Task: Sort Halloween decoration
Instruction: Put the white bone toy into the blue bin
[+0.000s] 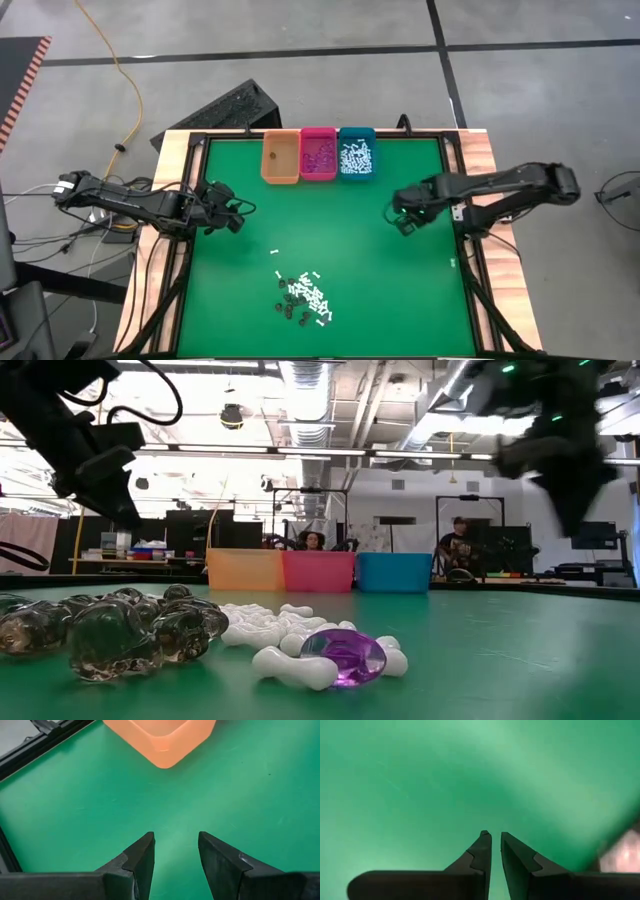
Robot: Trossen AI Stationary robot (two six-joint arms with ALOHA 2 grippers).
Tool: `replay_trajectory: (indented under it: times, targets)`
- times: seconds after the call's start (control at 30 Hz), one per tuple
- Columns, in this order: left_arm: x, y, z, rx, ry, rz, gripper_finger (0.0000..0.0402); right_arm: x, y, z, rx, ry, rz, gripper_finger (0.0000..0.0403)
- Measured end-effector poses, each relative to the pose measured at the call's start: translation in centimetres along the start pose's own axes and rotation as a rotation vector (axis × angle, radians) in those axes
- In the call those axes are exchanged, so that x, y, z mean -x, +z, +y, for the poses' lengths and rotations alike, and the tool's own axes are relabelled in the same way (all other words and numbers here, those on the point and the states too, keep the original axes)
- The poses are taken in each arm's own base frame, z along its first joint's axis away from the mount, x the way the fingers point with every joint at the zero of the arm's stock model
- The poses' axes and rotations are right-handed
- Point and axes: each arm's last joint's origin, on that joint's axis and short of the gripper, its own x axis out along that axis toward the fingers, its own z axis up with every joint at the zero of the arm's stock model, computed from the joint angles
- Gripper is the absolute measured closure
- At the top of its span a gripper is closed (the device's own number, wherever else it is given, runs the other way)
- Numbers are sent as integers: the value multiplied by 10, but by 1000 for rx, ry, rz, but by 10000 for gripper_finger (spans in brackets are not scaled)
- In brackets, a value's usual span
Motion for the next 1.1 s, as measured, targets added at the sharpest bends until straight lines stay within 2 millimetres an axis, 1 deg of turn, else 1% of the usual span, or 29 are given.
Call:
replay_trajectory:
  times: [0.1, 0.23, 0.37, 0.47, 0.53, 0.63, 0.87, 1.0, 1.1]
  targets:
    - [0, 1, 0, 23, 7, -15, 258, 7, -22, -5, -141, -60, 90, 333]
    - [0, 1, 0, 25, 23, -31, 258, 8, -47, -5, -237, -201, 224, 355]
    - [0, 2, 0, 26, 27, -36, 258, 2, -63, 10, -225, -234, 297, 386]
    - [0, 2, 0, 26, 27, -36, 258, -8, -75, 21, -226, -295, 362, 386]
    - [0, 2, 0, 26, 28, -36, 258, -15, -82, 28, -200, -355, 376, 385]
    - [0, 2, 1, 27, 41, -48, 258, -26, -90, 35, -187, -451, 412, 386]
    - [0, 2, 1, 27, 46, -53, 258, -50, -98, 47, -158, -584, 442, 386]
    - [0, 2, 1, 27, 47, -54, 258, -64, -101, 43, -142, -635, 477, 386]
    - [0, 2, 1, 26, 47, -53, 258, -74, -104, 40, -137, -613, 487, 386]
